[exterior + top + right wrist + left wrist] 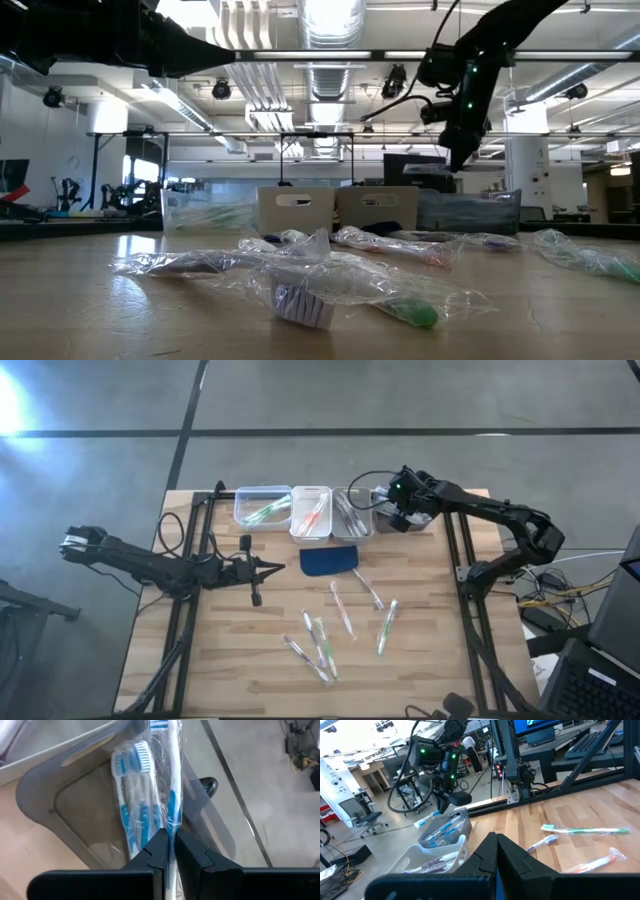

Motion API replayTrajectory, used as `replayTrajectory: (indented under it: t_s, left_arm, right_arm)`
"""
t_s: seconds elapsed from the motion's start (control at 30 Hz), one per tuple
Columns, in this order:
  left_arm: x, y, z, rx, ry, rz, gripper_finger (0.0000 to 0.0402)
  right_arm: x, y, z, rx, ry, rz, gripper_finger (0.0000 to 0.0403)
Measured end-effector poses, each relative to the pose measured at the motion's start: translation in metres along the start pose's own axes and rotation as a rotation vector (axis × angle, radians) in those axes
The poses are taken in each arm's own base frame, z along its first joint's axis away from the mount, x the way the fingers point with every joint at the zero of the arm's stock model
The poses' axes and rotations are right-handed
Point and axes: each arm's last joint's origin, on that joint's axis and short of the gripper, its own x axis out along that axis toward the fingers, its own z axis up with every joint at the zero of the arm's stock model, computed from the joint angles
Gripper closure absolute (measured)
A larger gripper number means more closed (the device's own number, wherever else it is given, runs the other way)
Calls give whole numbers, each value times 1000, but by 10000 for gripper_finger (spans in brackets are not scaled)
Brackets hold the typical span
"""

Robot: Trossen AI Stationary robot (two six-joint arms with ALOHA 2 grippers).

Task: Pick & Place Toothbrushes
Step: Put the blue toothbrush into the transparent black bin

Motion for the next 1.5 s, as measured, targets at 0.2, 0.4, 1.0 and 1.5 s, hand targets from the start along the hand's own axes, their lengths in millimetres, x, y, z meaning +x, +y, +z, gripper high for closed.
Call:
replayTrajectory:
  t_s: [0.2, 0.4, 1.0, 1.5]
  left_arm:
    - [0, 0, 0, 23, 0, 0, 396]
    - [0, 0, 0, 23, 0, 0, 396]
    - [0, 0, 0, 22, -2, 1, 396]
    - [0, 0, 1, 22, -2, 1, 396]
  right_arm:
    - [9, -2, -3, 13, -33, 12, 381]
    - [15, -3, -7, 16, -36, 7, 381]
    - [55, 14, -11, -58, 63, 30, 381]
    - [82, 22, -8, -22, 81, 34, 381]
